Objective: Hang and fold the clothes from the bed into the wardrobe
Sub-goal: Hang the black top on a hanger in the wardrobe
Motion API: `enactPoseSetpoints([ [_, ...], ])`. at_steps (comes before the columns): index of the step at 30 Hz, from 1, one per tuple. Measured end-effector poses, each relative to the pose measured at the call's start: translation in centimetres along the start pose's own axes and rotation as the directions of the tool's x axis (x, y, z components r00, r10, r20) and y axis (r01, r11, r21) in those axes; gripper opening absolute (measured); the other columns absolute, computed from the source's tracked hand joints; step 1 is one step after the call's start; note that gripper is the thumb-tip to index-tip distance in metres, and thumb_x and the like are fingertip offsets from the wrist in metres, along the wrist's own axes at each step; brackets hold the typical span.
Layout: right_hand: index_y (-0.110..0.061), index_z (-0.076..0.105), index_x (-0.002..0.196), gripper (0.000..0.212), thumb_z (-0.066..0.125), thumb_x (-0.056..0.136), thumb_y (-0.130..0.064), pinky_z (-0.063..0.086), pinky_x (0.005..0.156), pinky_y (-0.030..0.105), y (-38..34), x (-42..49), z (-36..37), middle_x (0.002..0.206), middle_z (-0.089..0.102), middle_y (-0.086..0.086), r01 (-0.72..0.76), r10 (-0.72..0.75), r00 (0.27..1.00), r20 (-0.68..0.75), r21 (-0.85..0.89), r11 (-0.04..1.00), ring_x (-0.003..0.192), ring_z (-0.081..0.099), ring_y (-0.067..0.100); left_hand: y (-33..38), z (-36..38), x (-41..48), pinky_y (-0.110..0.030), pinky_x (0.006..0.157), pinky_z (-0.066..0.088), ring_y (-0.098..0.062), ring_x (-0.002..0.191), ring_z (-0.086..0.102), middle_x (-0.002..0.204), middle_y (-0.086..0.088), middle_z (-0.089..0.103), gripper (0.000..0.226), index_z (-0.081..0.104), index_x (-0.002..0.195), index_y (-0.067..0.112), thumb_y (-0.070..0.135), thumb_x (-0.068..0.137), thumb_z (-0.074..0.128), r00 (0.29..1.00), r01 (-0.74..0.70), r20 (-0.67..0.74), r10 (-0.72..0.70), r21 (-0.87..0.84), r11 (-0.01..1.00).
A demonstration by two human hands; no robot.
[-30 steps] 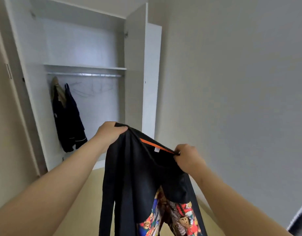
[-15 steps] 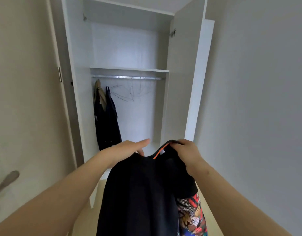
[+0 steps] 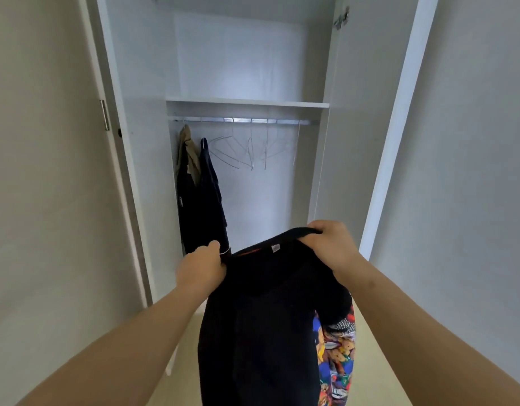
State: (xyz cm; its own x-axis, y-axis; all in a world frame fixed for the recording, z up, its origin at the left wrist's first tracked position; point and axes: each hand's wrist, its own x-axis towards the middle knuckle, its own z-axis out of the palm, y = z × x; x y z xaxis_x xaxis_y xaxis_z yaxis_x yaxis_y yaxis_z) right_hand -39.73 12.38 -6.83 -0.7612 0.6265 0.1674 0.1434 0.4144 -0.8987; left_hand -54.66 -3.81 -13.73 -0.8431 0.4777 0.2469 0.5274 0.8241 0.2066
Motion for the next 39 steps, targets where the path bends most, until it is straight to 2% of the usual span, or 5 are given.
enactPoseSetpoints([
  [2, -0.011, 0.067, 0.071, 0.013, 0.064, 0.083, -0.009, 0.049, 0.056, 0.023, 1.4, 4.2, -0.6, 0.066, 0.062, 0.004, -0.008, 0.008, 1.0, -0.003, 0.022, 1.0, 0.06, 0.058, 0.015, 0.3, 0.4, 4.4, -0.033, 0.054, 0.049, -0.024, 0.066, 0.059, 0.078, -0.009, 0.058, 0.006, 0.047, 0.087, 0.01, 0.01, 0.087, 0.041, 0.977, 0.205, 0.114, -0.181, -0.256, 0.945],
  [6, -0.014, 0.066, 0.071, 0.014, 0.064, 0.084, -0.009, 0.049, 0.051, 0.018, 3.9, 13.2, -2.0, 0.066, 0.062, 0.002, -0.012, 0.012, 0.999, 0.039, 0.005, 1.0, 0.058, 0.059, 0.012, 1.8, 1.0, 13.0, -0.044, 0.069, 0.055, -0.037, 0.087, 0.062, 0.102, -0.027, 0.061, 0.021, 0.058, 0.101, -0.006, -0.001, 0.089, 0.041, 0.824, 0.545, 0.374, -0.426, -0.729, 0.415],
  [14, -0.02, 0.066, 0.073, 0.018, 0.061, 0.082, -0.006, 0.051, 0.069, 0.025, 7.1, 28.6, 4.0, 0.076, 0.065, -0.001, -0.065, 0.053, 0.986, 0.158, 0.072, 0.995, 0.074, 0.062, 0.017, 2.7, 1.5, 22.6, -0.038, 0.061, 0.047, -0.027, 0.073, 0.056, 0.085, -0.014, 0.055, 0.008, 0.051, 0.088, 0.001, 0.0, 0.088, 0.043, 0.669, 0.521, 0.613, -0.419, -0.79, -0.324],
  [25, -0.019, 0.066, 0.073, 0.019, 0.058, 0.08, -0.002, 0.045, 0.054, 0.02, 7.4, 46.7, 13.9, 0.065, 0.062, -0.002, -0.106, 0.082, 0.962, 0.262, 0.077, 0.991, 0.057, 0.058, 0.012, -0.2, 1.7, 41.1, -0.035, 0.05, 0.042, -0.027, 0.068, 0.055, 0.076, -0.013, 0.057, 0.016, 0.057, 0.074, 0.002, 0.006, 0.088, 0.051, 0.733, 0.366, 0.589, -0.34, -0.763, -0.532],
  [39, -0.02, 0.06, 0.082, 0.028, 0.041, 0.087, -0.001, 0.043, 0.065, 0.021, 5.2, 68.8, 24.2, 0.084, 0.059, -0.005, -0.088, 0.043, 0.97, 0.239, 0.18, 0.98, 0.077, 0.054, 0.014, -7.0, 6.6, 63.9, -0.044, 0.058, 0.046, -0.032, 0.078, 0.058, 0.091, -0.017, 0.06, 0.014, 0.059, 0.095, 0.003, 0.01, 0.093, 0.047, 0.733, 0.457, 0.589, -0.341, -0.797, -0.394],
])
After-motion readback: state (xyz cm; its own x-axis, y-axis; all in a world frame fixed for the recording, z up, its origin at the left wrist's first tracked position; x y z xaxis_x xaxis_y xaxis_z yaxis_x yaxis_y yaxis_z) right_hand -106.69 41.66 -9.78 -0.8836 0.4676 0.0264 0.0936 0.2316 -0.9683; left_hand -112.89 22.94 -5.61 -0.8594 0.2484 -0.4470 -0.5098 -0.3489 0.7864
